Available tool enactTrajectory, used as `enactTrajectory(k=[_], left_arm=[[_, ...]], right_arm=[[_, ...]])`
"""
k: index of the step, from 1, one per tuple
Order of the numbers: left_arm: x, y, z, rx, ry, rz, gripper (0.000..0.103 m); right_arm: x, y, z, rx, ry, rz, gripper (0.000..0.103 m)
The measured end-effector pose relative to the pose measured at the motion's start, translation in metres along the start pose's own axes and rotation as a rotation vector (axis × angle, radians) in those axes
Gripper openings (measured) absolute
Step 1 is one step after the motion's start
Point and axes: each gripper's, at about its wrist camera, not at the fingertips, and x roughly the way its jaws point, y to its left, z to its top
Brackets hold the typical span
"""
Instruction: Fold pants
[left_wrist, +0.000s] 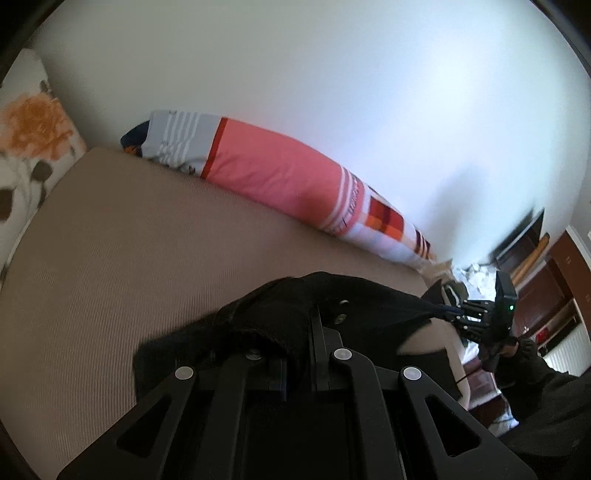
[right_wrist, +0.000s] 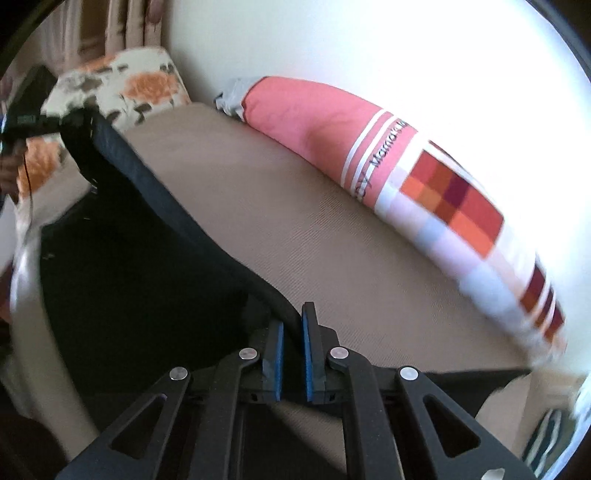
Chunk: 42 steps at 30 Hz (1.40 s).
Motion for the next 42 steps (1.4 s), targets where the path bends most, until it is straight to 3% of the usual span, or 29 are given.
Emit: enactTrajectory(k=[5, 11, 15, 20, 21, 22, 24, 27, 31, 37, 39, 42], left_arm=[[-0.023, -0.004, -0.053, -0.006, 0.067, 0.031, 0.01], [-0.014, 0.018, -0.108, -0.026, 0.249, 0.107, 0.015], [-0.004, 0.03, -0.128, -0.05, 0.325, 0.165, 0.021], [-0.008, 0.022, -0.131, -0.041, 0.359, 0.219, 0.03], [-0.009, 0.019, -0.132, -0.03, 0.368, 0.235, 0.038], [-0.012, 0.016, -0.134, -0.013, 0.384, 0.281, 0.056], [-0.021, 0.014, -0.136, -0.004, 0.387, 0.351, 0.067], [-0.04, 0.017, -0.138, -0.095, 0.356, 0.347, 0.067], [-0.066, 0.019, -0.139, -0.331, 0.265, 0.231, 0.067], [-0.041, 0.022, -0.145, -0.606, 0.252, 0.2, 0.065], [-0.03, 0.028, -0.143, -0.644, 0.242, 0.215, 0.057], [-0.022, 0.032, -0.138, -0.634, 0.233, 0.295, 0.025]], right_arm=[[-0.003, 0.034, -0.041, 0.073, 0.038, 0.076, 0.006], [0.025, 0.06, -0.088, 0.109, 0.129, 0.161, 0.006], [0.051, 0.076, -0.101, 0.067, 0.191, 0.164, 0.006], [0.069, 0.082, -0.102, 0.067, 0.226, 0.155, 0.006], [0.069, 0.082, -0.101, 0.072, 0.223, 0.156, 0.006], [0.069, 0.081, -0.1, 0.079, 0.221, 0.158, 0.006], [0.069, 0.082, -0.101, 0.084, 0.216, 0.159, 0.006], [0.069, 0.082, -0.103, 0.089, 0.203, 0.159, 0.007], [0.069, 0.08, -0.105, 0.102, 0.185, 0.17, 0.007], [0.07, 0.079, -0.106, 0.102, 0.17, 0.171, 0.007], [0.068, 0.08, -0.106, 0.099, 0.165, 0.165, 0.007], [0.064, 0.081, -0.107, 0.109, 0.153, 0.153, 0.007]])
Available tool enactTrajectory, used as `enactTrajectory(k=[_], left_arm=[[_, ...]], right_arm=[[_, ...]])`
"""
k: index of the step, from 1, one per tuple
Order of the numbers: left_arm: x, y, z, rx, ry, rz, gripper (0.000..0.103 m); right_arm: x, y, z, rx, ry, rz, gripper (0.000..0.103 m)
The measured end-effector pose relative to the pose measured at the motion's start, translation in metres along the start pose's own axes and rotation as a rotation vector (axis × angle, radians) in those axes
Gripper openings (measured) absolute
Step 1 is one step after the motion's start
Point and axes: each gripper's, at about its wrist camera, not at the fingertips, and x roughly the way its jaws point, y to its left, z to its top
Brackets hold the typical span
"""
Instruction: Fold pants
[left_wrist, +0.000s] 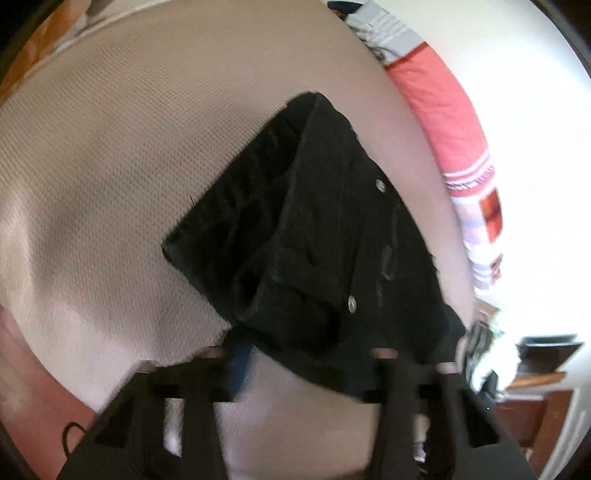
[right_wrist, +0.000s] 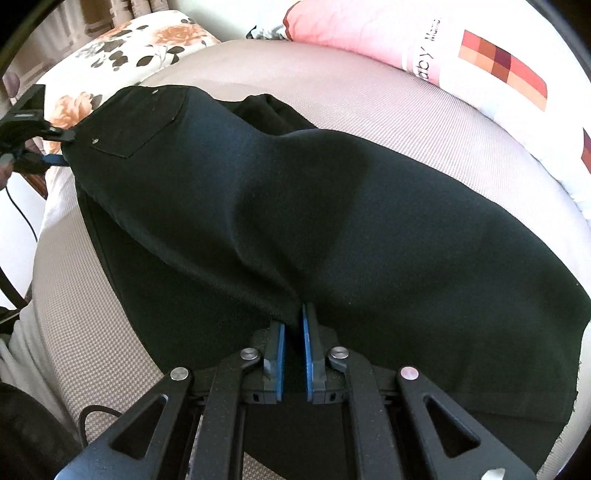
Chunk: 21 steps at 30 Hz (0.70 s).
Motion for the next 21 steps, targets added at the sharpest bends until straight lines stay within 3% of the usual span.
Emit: enactTrajectory(k=[3, 5, 7, 11, 16, 21], left_arm=[[-0.008, -0.021, 0.007, 0.089, -0.023, 0.046, 0.017], [-0.021, -0.041, 0.011, 0.21, -0.068, 0.058, 0.016], [-0.031, -0.052, 0.018, 0.268, -0.096, 0.042, 0.016], [-0.035, -0.056, 0.032, 0.383, -0.086, 0.065, 0.016], [0.0, -0.028, 0.03, 0.419, 0.002, 0.188, 0.017], [0.0, -0.018, 0.023, 0.424, -0.013, 0.191, 0.017]], right_arm=[[-0.016, 0.005, -0.001, 0.004, -0.036, -0.03, 0.007], [-0.03, 0.008, 0.0, 0.008, -0.06, -0.037, 0.007], [-0.04, 0.01, 0.0, 0.011, -0.071, -0.032, 0.007], [-0.046, 0.021, -0.006, 0.001, -0.056, -0.002, 0.007], [-0.021, 0.041, -0.022, -0.008, 0.025, 0.042, 0.007], [-0.021, 0.047, -0.026, -0.012, 0.044, 0.058, 0.008]])
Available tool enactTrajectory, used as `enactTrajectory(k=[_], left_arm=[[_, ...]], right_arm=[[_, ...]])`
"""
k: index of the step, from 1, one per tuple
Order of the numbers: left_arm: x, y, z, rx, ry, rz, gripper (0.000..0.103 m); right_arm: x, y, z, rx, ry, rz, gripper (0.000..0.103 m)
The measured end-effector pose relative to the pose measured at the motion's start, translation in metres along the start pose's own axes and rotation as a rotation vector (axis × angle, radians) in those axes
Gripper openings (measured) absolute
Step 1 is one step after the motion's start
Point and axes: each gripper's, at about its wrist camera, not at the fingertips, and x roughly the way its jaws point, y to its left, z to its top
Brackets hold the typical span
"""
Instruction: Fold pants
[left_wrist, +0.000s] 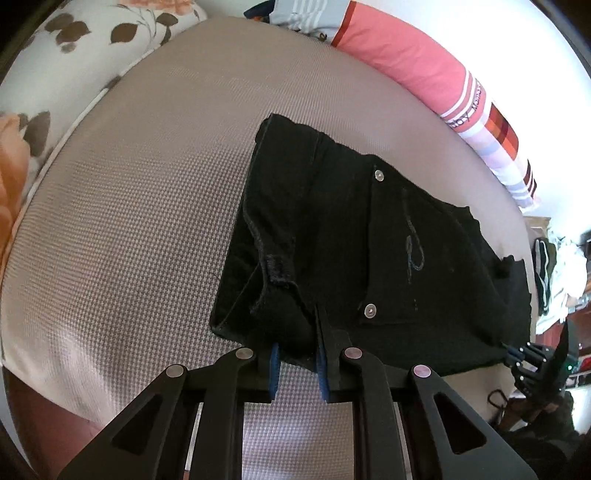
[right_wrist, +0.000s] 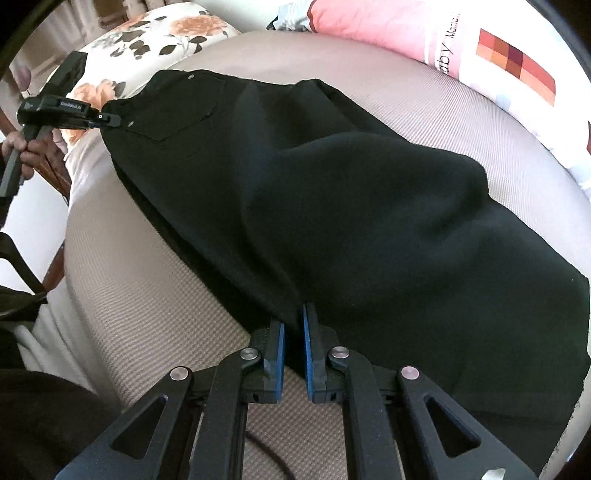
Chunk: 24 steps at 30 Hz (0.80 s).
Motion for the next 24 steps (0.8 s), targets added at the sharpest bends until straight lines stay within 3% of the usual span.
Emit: enactTrajectory(k=[6, 10, 13, 16, 19, 22, 24], left_arm=[[0.01, -0.016, -0.014, 0.096, -0.054, 0.143, 0.032], [-0.004, -0.02, -0.019, 0.094, -0.058, 0.197, 0.051], [-0.025, -0.025, -0.03, 0.144, -0.099, 0.254, 0.052], [-0.046, -0.046, -0.041, 0.237, -0.195, 0.347, 0.052], [-0.06, -0.086, -0.059, 0.402, -0.262, 0.3, 0.052], [-0.055, -0.134, -0.075, 0.558, -0.28, 0.176, 0.052], [-0.039, -0.17, -0.082, 0.651, -0.248, 0.084, 0.052]], right_arm=[[0.015, -0.005, 0.002, 0.038, 0.008, 0.006, 0.01], [0.013, -0.007, 0.001, 0.061, 0.002, 0.009, 0.011], [0.01, -0.008, 0.001, 0.074, -0.008, 0.015, 0.012], [0.007, -0.012, 0.001, 0.107, -0.014, 0.02, 0.024], [0.002, -0.017, 0.002, 0.142, -0.041, 0.034, 0.027], [-0.003, -0.02, 0.005, 0.163, -0.062, 0.036, 0.027], [-0.004, -0.021, 0.006, 0.181, -0.071, 0.038, 0.027]])
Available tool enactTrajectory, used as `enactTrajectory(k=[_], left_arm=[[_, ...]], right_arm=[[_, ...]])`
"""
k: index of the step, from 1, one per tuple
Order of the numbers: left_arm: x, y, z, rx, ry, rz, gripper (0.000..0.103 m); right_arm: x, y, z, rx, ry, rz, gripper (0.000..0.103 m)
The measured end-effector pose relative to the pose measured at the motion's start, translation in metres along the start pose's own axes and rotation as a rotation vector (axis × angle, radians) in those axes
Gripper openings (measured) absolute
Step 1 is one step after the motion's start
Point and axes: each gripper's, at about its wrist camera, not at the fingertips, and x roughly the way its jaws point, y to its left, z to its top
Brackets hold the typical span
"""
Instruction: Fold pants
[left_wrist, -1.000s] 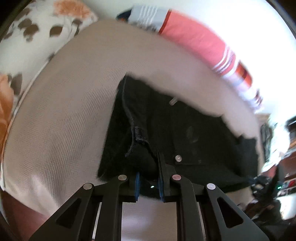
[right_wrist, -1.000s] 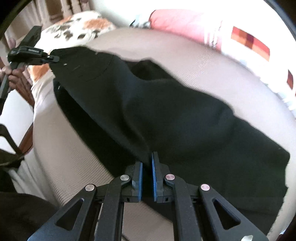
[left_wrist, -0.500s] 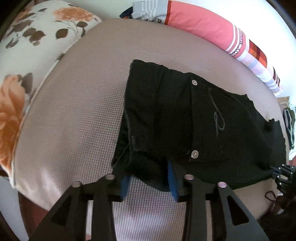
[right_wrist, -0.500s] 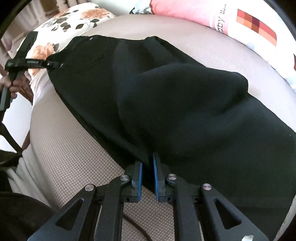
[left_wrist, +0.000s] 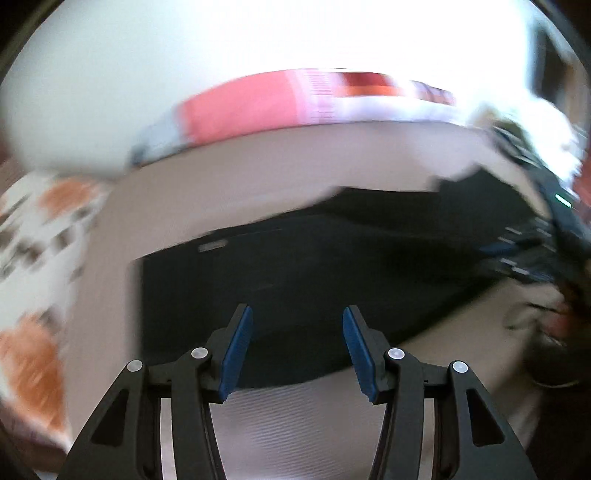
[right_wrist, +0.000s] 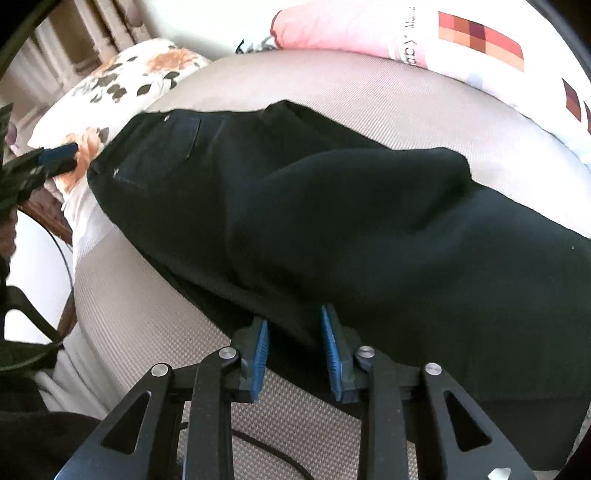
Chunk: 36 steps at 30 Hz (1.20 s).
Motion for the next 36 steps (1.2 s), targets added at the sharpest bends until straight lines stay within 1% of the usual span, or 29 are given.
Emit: enactTrajectory(k=[1, 3, 5, 7, 11, 13, 14, 15, 16, 18, 19, 21, 23, 26, 27, 28, 29, 31, 33, 36], left_arm=[[0.005, -0.016, 0.003, 0.04, 0.004, -0.053, 0.052], [0.023, -0.05, 0.01, 0.111, 0.016, -0.132, 0.052], [0.041, -0.069, 0.017, 0.158, 0.03, -0.181, 0.052], [0.059, -0.09, 0.021, 0.195, 0.046, -0.195, 0.052], [0.082, -0.122, 0.023, 0.234, 0.073, -0.229, 0.052], [0.091, -0.134, 0.021, 0.257, 0.091, -0.227, 0.051], [0.098, -0.141, 0.021, 0.272, 0.101, -0.217, 0.048], [0.102, -0.146, 0.021, 0.276, 0.098, -0.212, 0.035], [0.106, -0.151, 0.023, 0.28, 0.096, -0.21, 0.02], [0.114, -0.156, 0.025, 0.265, 0.107, -0.186, 0.014], [0.117, -0.156, 0.027, 0.254, 0.111, -0.188, 0.012], [0.12, -0.152, 0.03, 0.228, 0.116, -0.197, 0.011], [0.119, -0.147, 0.031, 0.204, 0.121, -0.206, 0.01], [0.117, -0.146, 0.029, 0.189, 0.115, -0.199, 0.01], [0.117, -0.146, 0.029, 0.18, 0.114, -0.199, 0.01], [0.116, -0.143, 0.028, 0.172, 0.114, -0.202, 0.01], [0.117, -0.142, 0.028, 0.159, 0.115, -0.208, 0.011], [0.116, -0.139, 0.028, 0.129, 0.12, -0.22, 0.011], [0.116, -0.138, 0.027, 0.121, 0.121, -0.223, 0.011], [0.117, -0.139, 0.027, 0.12, 0.125, -0.218, 0.011]], right_arm=[[0.0, 0.0, 0.001, 0.008, -0.002, 0.003, 0.027], [-0.002, -0.002, 0.002, 0.032, -0.011, 0.004, 0.027], [-0.003, -0.003, 0.002, 0.046, -0.018, 0.01, 0.027], [-0.004, -0.004, 0.003, 0.056, -0.028, 0.007, 0.027], [-0.004, -0.004, 0.003, 0.064, -0.035, 0.011, 0.027], [-0.004, -0.004, 0.004, 0.066, -0.038, 0.013, 0.027], [-0.003, -0.004, 0.004, 0.068, -0.041, 0.015, 0.027], [-0.003, -0.005, 0.004, 0.068, -0.041, 0.017, 0.027], [-0.003, -0.005, 0.004, 0.069, -0.038, 0.019, 0.027], [-0.003, -0.007, 0.002, 0.077, -0.031, 0.025, 0.027], [-0.006, -0.011, 0.001, 0.09, -0.036, 0.037, 0.027], [-0.016, -0.022, -0.003, 0.126, -0.058, 0.064, 0.032], [-0.028, -0.042, -0.009, 0.184, -0.092, 0.064, 0.034], [-0.047, -0.091, -0.027, 0.332, -0.131, 0.027, 0.034], [-0.054, -0.117, -0.039, 0.417, -0.145, 0.003, 0.034], [-0.058, -0.132, -0.047, 0.469, -0.152, -0.01, 0.034], [-0.066, -0.159, -0.063, 0.573, -0.172, -0.028, 0.036], [-0.077, -0.192, -0.085, 0.697, -0.205, -0.045, 0.036], [-0.089, -0.23, -0.114, 0.847, -0.241, -0.064, 0.036], [-0.097, -0.264, -0.137, 0.956, -0.273, -0.096, 0.036]])
